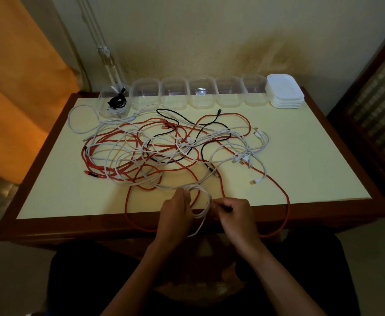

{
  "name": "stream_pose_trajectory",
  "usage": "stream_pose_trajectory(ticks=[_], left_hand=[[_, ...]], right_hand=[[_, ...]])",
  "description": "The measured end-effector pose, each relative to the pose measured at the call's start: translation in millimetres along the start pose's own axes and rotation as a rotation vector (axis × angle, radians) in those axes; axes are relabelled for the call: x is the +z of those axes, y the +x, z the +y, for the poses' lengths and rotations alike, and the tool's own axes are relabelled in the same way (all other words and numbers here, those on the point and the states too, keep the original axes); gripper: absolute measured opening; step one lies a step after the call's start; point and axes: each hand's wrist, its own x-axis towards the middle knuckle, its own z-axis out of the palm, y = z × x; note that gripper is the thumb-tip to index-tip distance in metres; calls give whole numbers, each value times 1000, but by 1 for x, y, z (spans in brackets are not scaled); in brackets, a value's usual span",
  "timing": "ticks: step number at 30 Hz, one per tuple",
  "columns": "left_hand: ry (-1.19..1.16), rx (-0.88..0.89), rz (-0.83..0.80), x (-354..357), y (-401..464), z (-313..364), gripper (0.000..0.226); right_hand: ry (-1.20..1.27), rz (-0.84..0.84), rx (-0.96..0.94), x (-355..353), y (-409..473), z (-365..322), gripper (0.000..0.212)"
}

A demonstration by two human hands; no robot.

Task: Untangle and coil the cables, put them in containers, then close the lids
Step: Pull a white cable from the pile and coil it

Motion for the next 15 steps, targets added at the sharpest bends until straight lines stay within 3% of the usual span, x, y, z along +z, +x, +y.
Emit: stream_pose_trajectory(ticks=[4,9,15], left_hand=[[56,24,-28,-2,-3,0,15],[215,90,-99,-6,-1,2,10],[423,164,-213,-8,2,2,14]], right_hand=[[293,-170,221,-9,1,-8,16],[633,-260,489,-14,5,-18,24],[692,-360,567,-21,10,-10,27]])
